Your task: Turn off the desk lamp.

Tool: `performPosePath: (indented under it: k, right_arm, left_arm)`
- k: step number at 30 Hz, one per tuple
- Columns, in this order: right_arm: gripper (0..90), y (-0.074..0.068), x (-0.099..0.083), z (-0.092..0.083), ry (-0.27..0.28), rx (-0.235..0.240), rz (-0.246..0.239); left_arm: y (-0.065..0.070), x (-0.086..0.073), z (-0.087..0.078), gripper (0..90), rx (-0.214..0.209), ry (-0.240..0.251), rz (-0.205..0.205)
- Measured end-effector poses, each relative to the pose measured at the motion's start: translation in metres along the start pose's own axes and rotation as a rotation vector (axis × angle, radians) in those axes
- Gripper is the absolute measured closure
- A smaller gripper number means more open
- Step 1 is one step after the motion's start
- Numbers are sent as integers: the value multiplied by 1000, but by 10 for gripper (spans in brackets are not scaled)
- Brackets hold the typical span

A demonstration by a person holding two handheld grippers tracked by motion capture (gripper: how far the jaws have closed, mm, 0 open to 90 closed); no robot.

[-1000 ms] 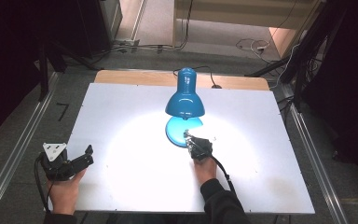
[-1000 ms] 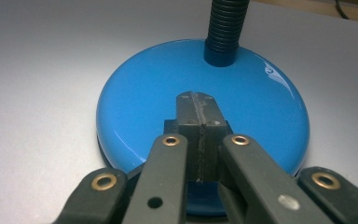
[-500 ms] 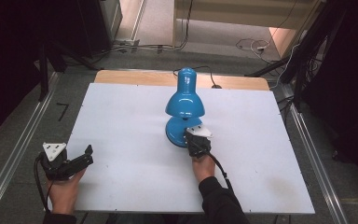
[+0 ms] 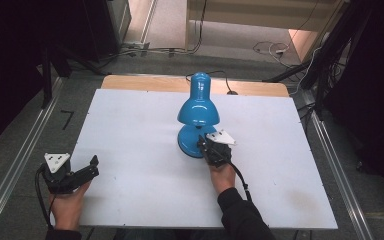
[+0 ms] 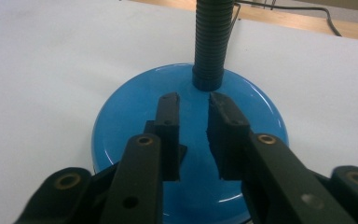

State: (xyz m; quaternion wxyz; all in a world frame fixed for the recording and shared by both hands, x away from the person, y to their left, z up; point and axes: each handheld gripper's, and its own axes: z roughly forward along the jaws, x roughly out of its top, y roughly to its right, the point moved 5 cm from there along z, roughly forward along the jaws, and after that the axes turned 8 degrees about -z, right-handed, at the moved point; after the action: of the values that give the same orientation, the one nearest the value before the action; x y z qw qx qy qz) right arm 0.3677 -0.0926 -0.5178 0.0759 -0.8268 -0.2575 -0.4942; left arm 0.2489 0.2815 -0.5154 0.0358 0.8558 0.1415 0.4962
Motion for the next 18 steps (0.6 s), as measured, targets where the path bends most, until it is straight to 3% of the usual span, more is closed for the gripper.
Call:
performPosePath:
  k: [5, 7, 13, 18]
  right_arm:
    - [578, 6, 3, -6, -7, 20, -5]
    - [482, 8, 4, -7, -8, 27, -9]
    - [294, 11, 3, -7, -65, 75, -39]
    - [241, 13, 2, -9, -70, 94, -38]
  left_arm:
    - [1, 0, 1, 55, -3, -3, 2]
    - [1, 0, 1, 54, -2, -3, 2]
    - [2, -1, 1, 54, 1, -4, 4]
    - [1, 0, 0, 54, -1, -1, 2]
